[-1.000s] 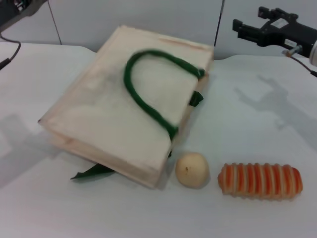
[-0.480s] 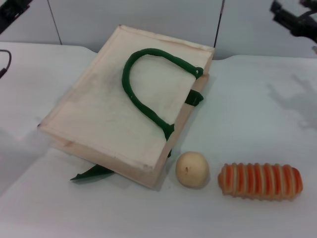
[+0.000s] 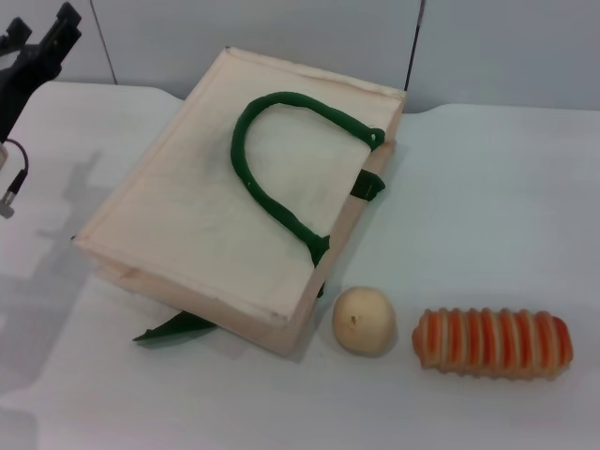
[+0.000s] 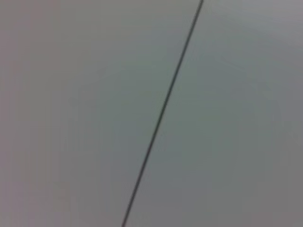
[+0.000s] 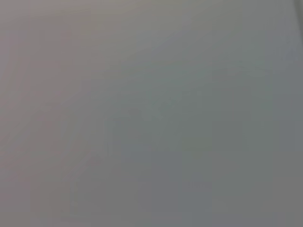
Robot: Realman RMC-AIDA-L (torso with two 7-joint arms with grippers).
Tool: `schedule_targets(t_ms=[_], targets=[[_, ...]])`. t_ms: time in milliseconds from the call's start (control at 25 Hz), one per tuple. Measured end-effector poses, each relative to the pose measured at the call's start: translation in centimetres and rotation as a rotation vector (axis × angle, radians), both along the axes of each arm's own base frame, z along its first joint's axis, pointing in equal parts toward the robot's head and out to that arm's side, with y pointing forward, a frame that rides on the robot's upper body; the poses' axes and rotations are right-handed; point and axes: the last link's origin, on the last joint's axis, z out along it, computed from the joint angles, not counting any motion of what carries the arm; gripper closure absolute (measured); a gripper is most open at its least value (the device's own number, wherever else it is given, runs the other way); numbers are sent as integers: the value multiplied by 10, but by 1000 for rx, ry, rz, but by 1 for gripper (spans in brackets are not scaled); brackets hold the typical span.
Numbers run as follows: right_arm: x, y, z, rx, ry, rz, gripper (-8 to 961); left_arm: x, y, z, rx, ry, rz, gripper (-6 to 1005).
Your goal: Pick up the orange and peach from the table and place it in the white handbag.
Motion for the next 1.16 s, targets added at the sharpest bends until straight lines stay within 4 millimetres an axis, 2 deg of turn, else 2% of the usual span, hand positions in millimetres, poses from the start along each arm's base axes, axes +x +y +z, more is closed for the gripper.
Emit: schedule_targets(t_ms=[480, 1160], targets=[[18, -11, 4, 36, 27, -62, 60, -3, -1, 0, 34, 25, 25, 134], [22, -14, 3, 30, 33, -80, 60, -4, -1, 2, 61, 19, 39, 134]])
